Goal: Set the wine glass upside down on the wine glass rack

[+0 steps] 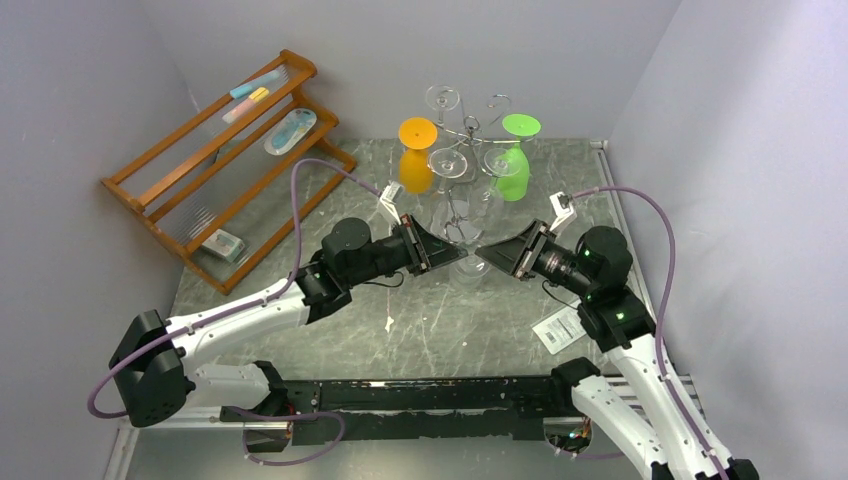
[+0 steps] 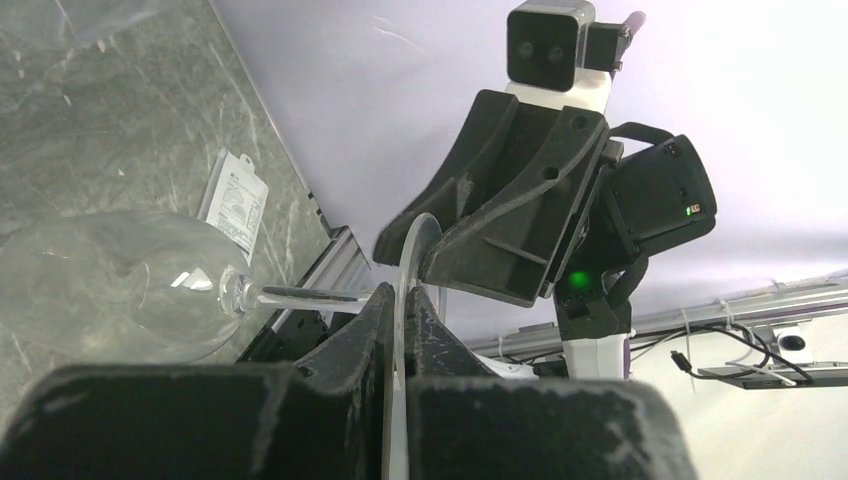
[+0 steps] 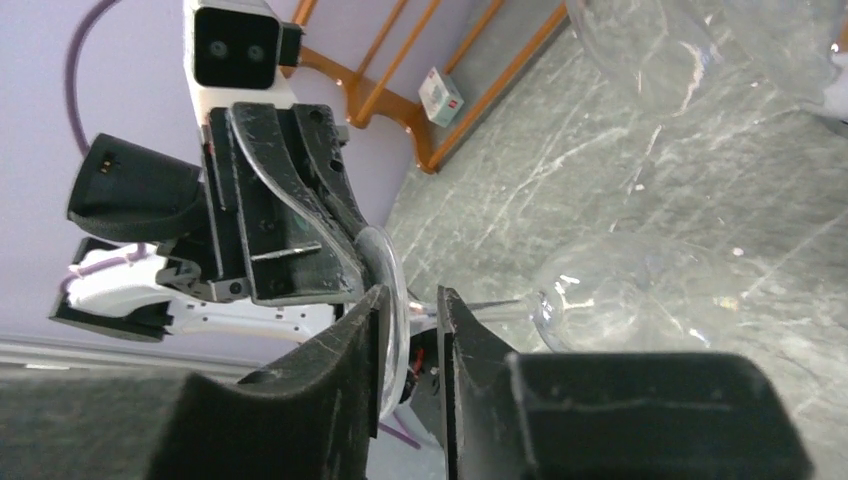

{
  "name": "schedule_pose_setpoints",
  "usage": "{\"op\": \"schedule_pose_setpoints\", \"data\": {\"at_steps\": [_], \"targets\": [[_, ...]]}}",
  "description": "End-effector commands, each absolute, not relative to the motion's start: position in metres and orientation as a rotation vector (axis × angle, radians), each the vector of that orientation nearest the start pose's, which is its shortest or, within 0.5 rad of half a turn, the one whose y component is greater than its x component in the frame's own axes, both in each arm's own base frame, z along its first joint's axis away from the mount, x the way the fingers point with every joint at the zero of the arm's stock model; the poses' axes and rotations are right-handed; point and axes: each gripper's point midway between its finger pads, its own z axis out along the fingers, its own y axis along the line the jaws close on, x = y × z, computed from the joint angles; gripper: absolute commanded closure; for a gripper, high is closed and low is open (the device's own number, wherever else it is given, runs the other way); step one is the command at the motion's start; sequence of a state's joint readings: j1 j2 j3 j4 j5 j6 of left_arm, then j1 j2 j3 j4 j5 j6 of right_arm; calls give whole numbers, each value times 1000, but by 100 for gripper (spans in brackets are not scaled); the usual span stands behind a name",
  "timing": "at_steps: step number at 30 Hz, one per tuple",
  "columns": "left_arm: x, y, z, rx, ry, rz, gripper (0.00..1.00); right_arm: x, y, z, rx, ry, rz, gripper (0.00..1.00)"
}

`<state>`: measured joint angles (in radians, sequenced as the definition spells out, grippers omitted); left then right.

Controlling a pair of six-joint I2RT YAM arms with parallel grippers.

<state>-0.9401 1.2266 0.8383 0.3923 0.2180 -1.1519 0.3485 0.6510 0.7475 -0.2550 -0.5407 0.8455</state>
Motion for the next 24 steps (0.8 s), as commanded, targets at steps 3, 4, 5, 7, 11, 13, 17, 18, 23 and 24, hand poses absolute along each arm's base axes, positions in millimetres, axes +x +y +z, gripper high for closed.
{"op": "schedule_pose_setpoints", "data": {"at_steps": [3, 4, 5, 7, 11, 13, 17, 18, 23, 24], "targets": [[180, -378, 342, 22, 1725, -1837, 95, 188, 206, 301, 20, 1880, 1437, 83], [180, -378, 342, 21, 1725, -1838, 95, 187, 207, 302, 19, 1875, 1452, 85], [179, -378, 342, 22, 1725, -1839, 95, 186, 208, 303, 15, 1868, 1464, 88], [180, -378, 341, 20, 1730, -1837, 94, 183, 210, 305, 7, 1855, 1499, 96], [184, -375, 331, -5, 1776, -1781, 71, 185, 208, 308, 29, 1842, 1494, 100], [190, -370, 322, -34, 1810, -1704, 51, 190, 202, 309, 62, 1852, 1421, 100], [202, -356, 303, -49, 1851, -1524, 25, 204, 183, 301, 166, 1900, 1239, 100], [203, -353, 301, -28, 1855, -1488, 23, 207, 177, 298, 200, 1917, 1188, 100], [198, -337, 299, 130, 1834, -1346, 18, 224, 136, 278, 419, 1974, 894, 100], [200, -331, 301, 144, 1827, -1303, 17, 227, 127, 275, 455, 1975, 838, 100]]}}
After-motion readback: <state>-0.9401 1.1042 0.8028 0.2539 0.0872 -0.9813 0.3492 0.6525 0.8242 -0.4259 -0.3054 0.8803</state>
